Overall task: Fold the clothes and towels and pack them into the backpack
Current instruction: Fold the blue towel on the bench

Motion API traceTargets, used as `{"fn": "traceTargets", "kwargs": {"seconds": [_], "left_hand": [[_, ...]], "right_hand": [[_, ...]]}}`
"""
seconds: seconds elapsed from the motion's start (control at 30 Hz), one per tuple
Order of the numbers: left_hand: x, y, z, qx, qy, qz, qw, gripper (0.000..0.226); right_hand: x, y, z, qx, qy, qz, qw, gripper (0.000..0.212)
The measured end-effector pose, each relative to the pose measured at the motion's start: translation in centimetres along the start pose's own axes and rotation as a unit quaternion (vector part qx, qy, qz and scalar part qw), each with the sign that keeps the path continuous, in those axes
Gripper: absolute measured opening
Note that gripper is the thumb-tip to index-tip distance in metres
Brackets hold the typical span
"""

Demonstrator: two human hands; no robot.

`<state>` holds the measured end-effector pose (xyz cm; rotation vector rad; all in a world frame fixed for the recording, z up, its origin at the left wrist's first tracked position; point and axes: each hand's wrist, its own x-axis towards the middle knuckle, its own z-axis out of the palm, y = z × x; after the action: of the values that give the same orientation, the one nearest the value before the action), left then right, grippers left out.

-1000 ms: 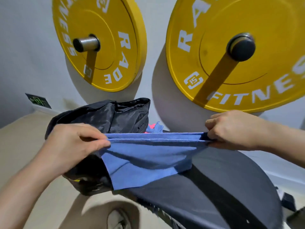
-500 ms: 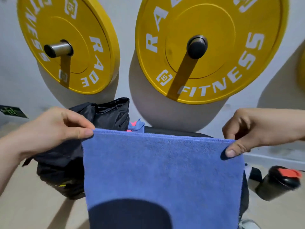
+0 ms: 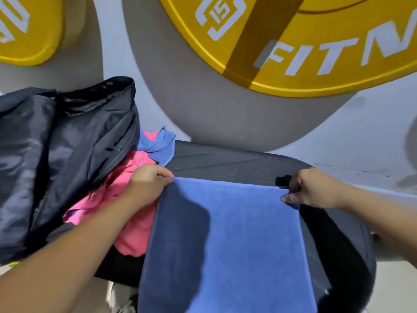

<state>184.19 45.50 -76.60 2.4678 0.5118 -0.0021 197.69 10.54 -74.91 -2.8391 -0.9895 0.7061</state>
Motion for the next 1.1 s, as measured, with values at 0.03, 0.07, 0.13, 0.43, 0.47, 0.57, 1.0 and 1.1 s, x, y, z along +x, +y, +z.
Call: {"fn": "traceTargets", "kwargs": {"seconds": [0.03,0.07,0.13,0.43,0.47,0.57,1.0,1.1], "left_hand": [[0.4,0.0,0.1,-0.003,0.006,0.002,1.0,0.012],[0.7,-0.1,0.1,-0.002,0.004,0.01,1.0,0.011],[1.1,-0.3,0.0,-0.008,-0.011,0.03,0.999,0.012],[-0.3,-4.8,-3.6,0.285,-0.116,0.116,0.944,0.016],[-0.4,-4.9,-3.8,0.31,-0.129,0.113,0.935,0.013],[0.1,-4.0,-3.3,0.255,-0.099,0.102,0.956,0.007],[1.1,-1.4,-0.4,-0.138,-0.062,-0.03,0.988,0.017],[1.0,-1.6,-0.6,-0.14,-0.045,-0.045,0.988,0.014]], "right_hand": [[0.4,0.5,0.0,0.049,0.0,0.007,0.999,0.047],[0.7,0.9,0.0,0.095,-0.002,0.012,0.995,0.043],[1.0,1.2,-0.1,0.161,-0.006,0.011,0.987,0.031],[2.4,-0.4,0.6,0.124,0.034,-0.05,0.99,0.022],[2.4,-0.3,0.6,0.133,0.027,-0.045,0.99,0.022],[2.1,-0.1,-0.2,0.171,-0.023,-0.027,0.985,0.019],[1.3,0.0,-0.4,0.231,-0.01,0.013,0.973,0.01],[1.4,0.2,0.1,0.247,-0.003,0.022,0.969,0.012]]}}
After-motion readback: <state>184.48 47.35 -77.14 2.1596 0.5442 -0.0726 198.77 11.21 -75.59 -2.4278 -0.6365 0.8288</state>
